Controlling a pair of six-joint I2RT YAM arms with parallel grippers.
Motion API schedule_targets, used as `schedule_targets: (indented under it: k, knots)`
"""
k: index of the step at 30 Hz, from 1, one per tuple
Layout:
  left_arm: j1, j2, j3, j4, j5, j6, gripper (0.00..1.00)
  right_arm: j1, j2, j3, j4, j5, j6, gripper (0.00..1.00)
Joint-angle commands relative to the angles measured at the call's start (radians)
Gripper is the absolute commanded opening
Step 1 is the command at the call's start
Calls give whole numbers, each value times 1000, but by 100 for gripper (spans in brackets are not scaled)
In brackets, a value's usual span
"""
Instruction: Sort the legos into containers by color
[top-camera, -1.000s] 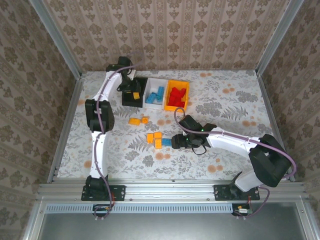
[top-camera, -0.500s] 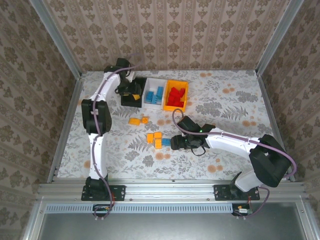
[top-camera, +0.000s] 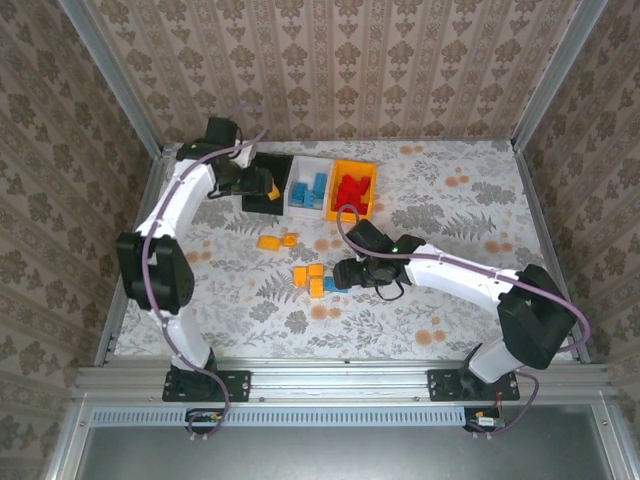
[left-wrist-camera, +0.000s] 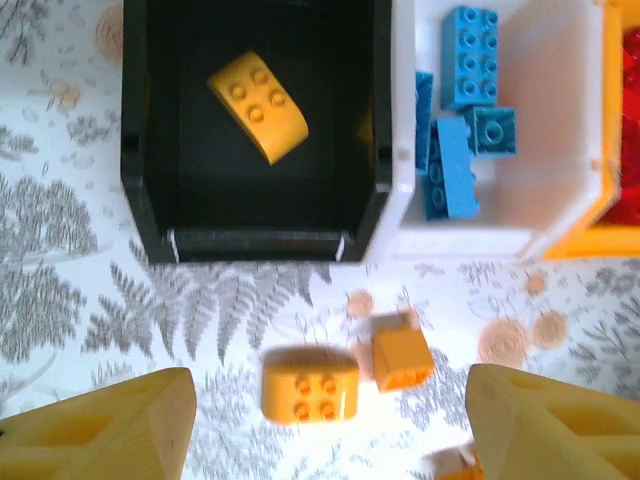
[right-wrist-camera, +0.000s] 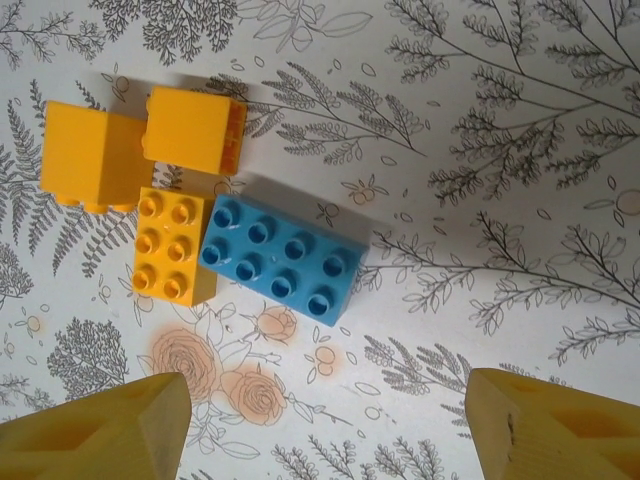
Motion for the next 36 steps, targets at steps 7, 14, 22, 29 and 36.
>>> schedule_targets:
  k: [7,14,22,29,36]
  knots:
    - [8,-350,-312,27,8,-51,78,11,153,127,-90,5,-95,76]
    - [21,-536,-509,31,65,-79,82,10,205,156,-69,-78,-443,76]
    - [50,-597,-601,34,105,-78,86,11,259,188,-73,-85,-630,77]
    - [70,-597,-607,38,135,-72,89,11,301,219,-87,-74,-756,78]
    - [96,-595,-625,51,168,-72,91,6,358,259,-124,-59,-828,77]
